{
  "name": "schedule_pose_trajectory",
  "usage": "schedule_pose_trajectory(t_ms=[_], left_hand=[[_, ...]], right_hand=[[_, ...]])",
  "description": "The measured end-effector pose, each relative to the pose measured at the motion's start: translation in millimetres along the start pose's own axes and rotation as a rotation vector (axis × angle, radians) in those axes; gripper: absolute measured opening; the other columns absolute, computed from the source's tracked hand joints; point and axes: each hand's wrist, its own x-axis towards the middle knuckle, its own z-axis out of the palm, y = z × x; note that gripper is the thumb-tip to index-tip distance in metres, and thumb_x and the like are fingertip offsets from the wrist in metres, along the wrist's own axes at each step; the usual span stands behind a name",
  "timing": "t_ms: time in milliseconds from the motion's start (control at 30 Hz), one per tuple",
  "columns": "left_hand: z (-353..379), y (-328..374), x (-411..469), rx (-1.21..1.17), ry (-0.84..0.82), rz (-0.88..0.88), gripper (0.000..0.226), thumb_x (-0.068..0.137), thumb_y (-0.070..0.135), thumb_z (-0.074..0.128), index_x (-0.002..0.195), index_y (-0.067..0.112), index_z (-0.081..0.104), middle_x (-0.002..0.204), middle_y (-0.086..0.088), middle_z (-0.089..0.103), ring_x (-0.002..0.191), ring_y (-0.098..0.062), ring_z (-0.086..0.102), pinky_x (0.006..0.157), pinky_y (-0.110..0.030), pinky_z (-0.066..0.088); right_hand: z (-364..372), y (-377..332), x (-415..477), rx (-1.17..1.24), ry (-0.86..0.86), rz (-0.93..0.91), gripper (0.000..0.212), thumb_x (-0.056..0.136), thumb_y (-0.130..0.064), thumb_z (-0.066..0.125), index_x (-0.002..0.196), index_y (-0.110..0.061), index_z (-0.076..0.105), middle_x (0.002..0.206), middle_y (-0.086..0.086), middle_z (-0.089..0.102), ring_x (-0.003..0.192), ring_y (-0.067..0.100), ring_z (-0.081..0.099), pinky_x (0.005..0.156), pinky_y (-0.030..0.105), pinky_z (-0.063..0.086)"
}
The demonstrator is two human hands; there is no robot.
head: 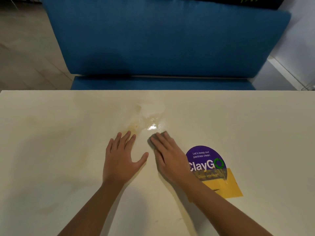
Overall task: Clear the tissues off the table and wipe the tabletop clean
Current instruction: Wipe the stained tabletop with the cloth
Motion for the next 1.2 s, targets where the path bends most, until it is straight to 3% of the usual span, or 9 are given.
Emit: schedule_pose_trajectory(t_ms=[133,233,367,433,533,700,867,1133,1200], left_hand=[[0.7,-0.1,-0.2,-0.003,0.013,-0.001,0.073,0.078,0.063,0.037,0.126,0.012,0.056,0.135,-0.004,0.053,0.131,-0.030,0.042,0.108,-0.038,0.017],[0.5,0.6,-1.9,-0.001,0.003,-0.012,0.076,0.078,0.066,0.032,0.132,0.015,0.051,0.141,0.000,0.047,0.136,-0.026,0.034,0.111,-0.036,0.011],[0.7,-0.2,-1.1,-0.003,0.014,-0.014,0.078,0.078,0.067,0.029,0.133,0.016,0.050,0.142,0.000,0.045,0.138,-0.025,0.031,0.112,-0.035,0.010],[1.2,-0.6,-1.3,0.000,0.018,-0.012,0.079,0.078,0.067,0.029,0.133,0.016,0.050,0.142,0.000,0.045,0.138,-0.025,0.031,0.112,-0.035,0.010],[2.7,-1.2,-1.8,-0.008,0.011,-0.019,0.081,0.077,0.069,0.027,0.136,0.017,0.047,0.144,0.001,0.042,0.139,-0.023,0.027,0.113,-0.035,0.009],[2.8,-1.5,-2.1,-0.011,0.001,-0.014,0.082,0.077,0.069,0.026,0.135,0.015,0.048,0.144,-0.002,0.043,0.139,-0.026,0.030,0.114,-0.038,0.014],[1.8,-1.8,-2.8,-0.011,-0.009,-0.016,0.085,0.077,0.071,0.019,0.141,0.018,0.039,0.150,0.001,0.033,0.142,-0.023,0.019,0.116,-0.037,0.009],[-2.2,-1.7,-3.5,-0.042,-0.039,0.008,0.087,0.076,0.070,0.015,0.142,0.018,0.038,0.152,0.000,0.030,0.143,-0.023,0.016,0.116,-0.036,0.005],[-5.9,-2.8,-6.4,-0.092,-0.063,0.019,0.085,0.076,0.067,0.018,0.139,0.015,0.042,0.150,-0.002,0.034,0.143,-0.025,0.020,0.116,-0.038,0.009]], right_hand=[[-17.0,30.6,-15.3,0.103,-0.157,-0.128,0.050,0.098,-0.045,0.020,0.136,-0.025,0.046,0.145,-0.009,0.039,0.139,0.006,0.020,0.113,0.018,0.011],[-31.9,60.4,-24.3,0.048,-0.076,-0.063,0.042,0.098,-0.030,0.032,0.137,-0.023,0.043,0.142,-0.011,0.037,0.136,-0.002,0.011,0.110,0.012,0.006],[-26.0,61.5,-34.3,-0.111,0.099,0.267,0.042,0.096,-0.008,0.035,0.136,-0.016,0.045,0.141,-0.005,0.044,0.137,0.013,0.028,0.112,0.023,0.020],[-10.6,42.9,-37.0,-0.196,0.160,0.352,0.045,0.090,-0.007,0.032,0.131,-0.008,0.050,0.134,0.006,0.053,0.130,0.028,0.041,0.108,0.036,0.030],[4.3,7.5,-37.1,-0.109,0.181,0.468,0.047,0.088,-0.014,0.035,0.133,-0.013,0.048,0.135,0.006,0.050,0.132,0.028,0.038,0.109,0.035,0.031],[8.2,-30.3,-53.4,0.002,0.084,0.133,0.042,0.091,-0.018,0.039,0.131,-0.017,0.051,0.137,0.002,0.050,0.133,0.022,0.035,0.109,0.031,0.026],[-10.7,7.2,-82.0,0.036,-0.029,-0.152,0.037,0.094,-0.023,0.041,0.129,-0.020,0.053,0.139,-0.001,0.049,0.135,0.016,0.036,0.110,0.030,0.030],[10.3,-25.9,-75.4,-0.062,0.208,0.447,0.046,0.090,-0.017,0.031,0.131,-0.014,0.050,0.136,0.005,0.049,0.132,0.022,0.034,0.112,0.029,0.018],[15.6,-42.5,-73.3,-0.074,0.181,0.438,0.048,0.089,-0.019,0.029,0.134,-0.016,0.046,0.138,0.004,0.048,0.134,0.023,0.031,0.110,0.032,0.020]])
